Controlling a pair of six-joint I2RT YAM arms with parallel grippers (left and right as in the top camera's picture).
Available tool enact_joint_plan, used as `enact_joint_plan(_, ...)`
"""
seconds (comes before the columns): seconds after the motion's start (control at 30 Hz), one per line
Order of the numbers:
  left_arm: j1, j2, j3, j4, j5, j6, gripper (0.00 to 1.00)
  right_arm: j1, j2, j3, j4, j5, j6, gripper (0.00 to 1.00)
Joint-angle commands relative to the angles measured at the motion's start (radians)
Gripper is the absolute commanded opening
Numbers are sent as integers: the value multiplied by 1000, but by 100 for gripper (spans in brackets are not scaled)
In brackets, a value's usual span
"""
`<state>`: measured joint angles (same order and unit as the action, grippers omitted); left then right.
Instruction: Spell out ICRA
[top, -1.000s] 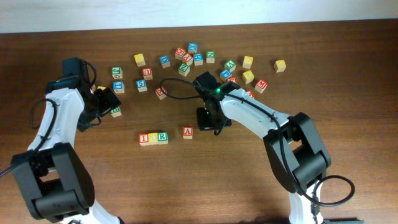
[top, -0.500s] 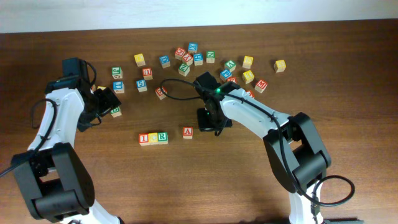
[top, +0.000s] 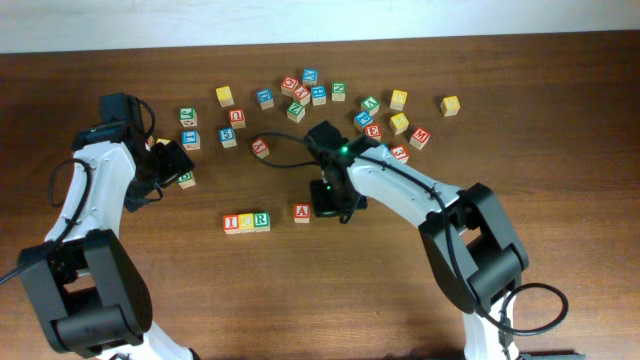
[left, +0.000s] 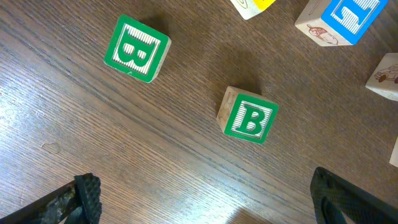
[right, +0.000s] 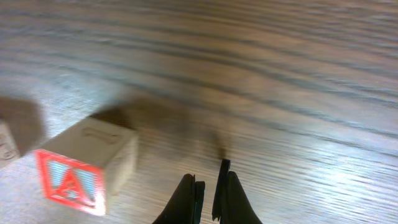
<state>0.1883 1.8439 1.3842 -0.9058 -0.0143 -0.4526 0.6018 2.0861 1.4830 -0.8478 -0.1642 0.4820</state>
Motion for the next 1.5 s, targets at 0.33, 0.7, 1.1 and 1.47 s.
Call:
enact_joint_plan(0.33, -2, 3, 9, -1, 0, 5, 99, 33, -2, -6, 60, -3, -2, 5)
enact_joint_plan(0.7, -2, 3, 9, -1, 0, 5, 99, 72, -2, -6, 59, -35, -2, 5)
enact_joint_plan(1.1, -2, 3, 9, -1, 0, 5, 99, 98, -2, -6, 59, 8, -3, 7)
enact_joint_plan(1.47, -2, 3, 9, -1, 0, 5, 99, 98, -2, -6, 126, 13, -3, 8)
